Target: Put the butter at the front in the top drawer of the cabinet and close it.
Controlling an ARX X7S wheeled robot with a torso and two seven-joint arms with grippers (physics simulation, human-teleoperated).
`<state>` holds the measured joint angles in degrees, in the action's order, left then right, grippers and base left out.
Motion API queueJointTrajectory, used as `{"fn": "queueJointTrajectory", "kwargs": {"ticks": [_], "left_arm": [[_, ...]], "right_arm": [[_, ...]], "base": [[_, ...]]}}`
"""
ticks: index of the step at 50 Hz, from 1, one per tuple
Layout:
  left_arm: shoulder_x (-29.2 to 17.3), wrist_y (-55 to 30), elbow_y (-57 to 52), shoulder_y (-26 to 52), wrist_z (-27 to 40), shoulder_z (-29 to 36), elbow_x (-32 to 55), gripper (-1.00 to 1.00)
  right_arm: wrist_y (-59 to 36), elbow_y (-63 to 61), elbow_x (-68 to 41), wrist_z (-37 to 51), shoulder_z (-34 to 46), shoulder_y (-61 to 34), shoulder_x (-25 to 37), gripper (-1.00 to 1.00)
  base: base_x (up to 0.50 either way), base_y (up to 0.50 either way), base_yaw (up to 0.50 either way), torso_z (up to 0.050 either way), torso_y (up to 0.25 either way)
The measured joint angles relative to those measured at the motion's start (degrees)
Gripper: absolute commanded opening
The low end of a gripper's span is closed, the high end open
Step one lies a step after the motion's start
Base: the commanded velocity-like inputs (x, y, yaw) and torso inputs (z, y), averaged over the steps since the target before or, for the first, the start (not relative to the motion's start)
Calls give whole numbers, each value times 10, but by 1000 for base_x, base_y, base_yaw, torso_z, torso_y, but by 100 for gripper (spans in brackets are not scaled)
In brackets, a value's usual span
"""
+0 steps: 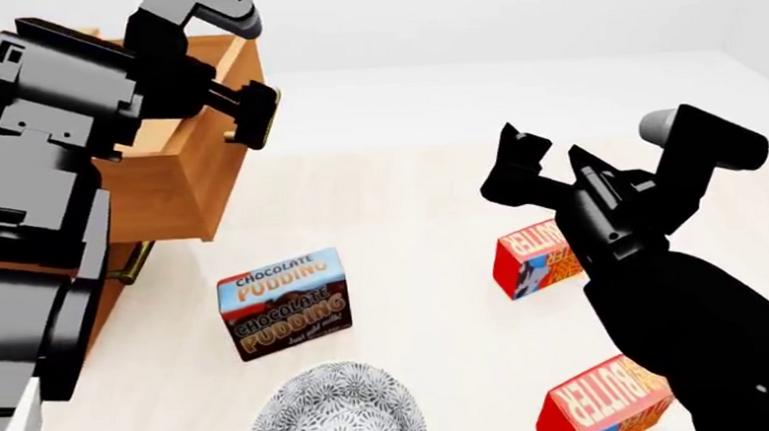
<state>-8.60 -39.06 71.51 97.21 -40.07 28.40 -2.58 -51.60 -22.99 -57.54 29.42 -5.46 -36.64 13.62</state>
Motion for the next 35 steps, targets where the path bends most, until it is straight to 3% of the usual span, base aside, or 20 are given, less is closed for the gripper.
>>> {"fn": "queueJointTrajectory", "kwargs": {"ticks": [19, 35], "left_arm": [[3, 4, -2, -2, -2, 1, -15, 100], [-35, -116, -181, -63, -2, -41, 4, 100]], "right_arm": [[2, -5, -6, 2, 7, -1, 3, 100], [-2, -19, -14, 9, 17, -4, 6, 100]], "base": [[4, -1, -5, -3, 0], [0, 0, 0, -1, 0]]}}
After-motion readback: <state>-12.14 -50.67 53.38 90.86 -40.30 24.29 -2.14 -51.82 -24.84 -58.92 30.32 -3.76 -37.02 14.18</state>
